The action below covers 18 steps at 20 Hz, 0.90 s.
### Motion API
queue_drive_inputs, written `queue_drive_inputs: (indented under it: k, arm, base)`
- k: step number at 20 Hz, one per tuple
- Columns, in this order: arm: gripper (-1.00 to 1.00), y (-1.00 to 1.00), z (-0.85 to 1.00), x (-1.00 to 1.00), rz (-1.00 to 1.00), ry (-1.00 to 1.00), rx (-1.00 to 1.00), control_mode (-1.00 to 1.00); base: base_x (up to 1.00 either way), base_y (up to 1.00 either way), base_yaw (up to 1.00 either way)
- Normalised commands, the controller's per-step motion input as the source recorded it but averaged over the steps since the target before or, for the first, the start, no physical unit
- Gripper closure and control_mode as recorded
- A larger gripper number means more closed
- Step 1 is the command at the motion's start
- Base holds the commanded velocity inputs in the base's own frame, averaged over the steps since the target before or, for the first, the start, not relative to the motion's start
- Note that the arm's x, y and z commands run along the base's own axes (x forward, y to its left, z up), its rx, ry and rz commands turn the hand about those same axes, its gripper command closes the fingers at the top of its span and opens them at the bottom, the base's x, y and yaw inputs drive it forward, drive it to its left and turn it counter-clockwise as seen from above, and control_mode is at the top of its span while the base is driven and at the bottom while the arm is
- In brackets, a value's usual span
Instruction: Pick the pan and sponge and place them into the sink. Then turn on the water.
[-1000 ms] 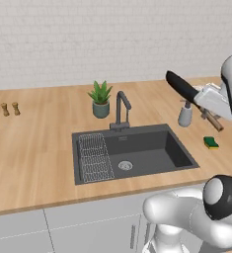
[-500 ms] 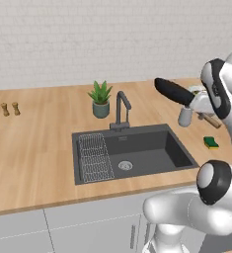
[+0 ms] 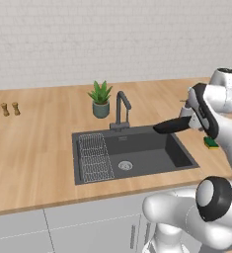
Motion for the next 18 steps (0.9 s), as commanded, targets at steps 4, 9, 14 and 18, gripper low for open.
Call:
queue_drive_inputs:
  k: [4,9,14,18]
  arm:
    - [1.0,-0.12,-0.32,0.0,0.27,-0.04,0.0,-1.0]
    - [1.0,0.0,-0.31,0.01,0.35,-0.16,0.0,-1.0]
    - [1.0,0.0,-0.32,0.1,0.39,-0.13,0.0,-1.0]
    - [1.0,0.0,-0.32,0.25,0.36,-0.05,0.0,-1.0]
  base:
    - [0.0,0.0,0.0]
    - [0.0,0.0,0.0]
    - [0.0,0.0,0.0]
    - [0.0,0.0,0.0]
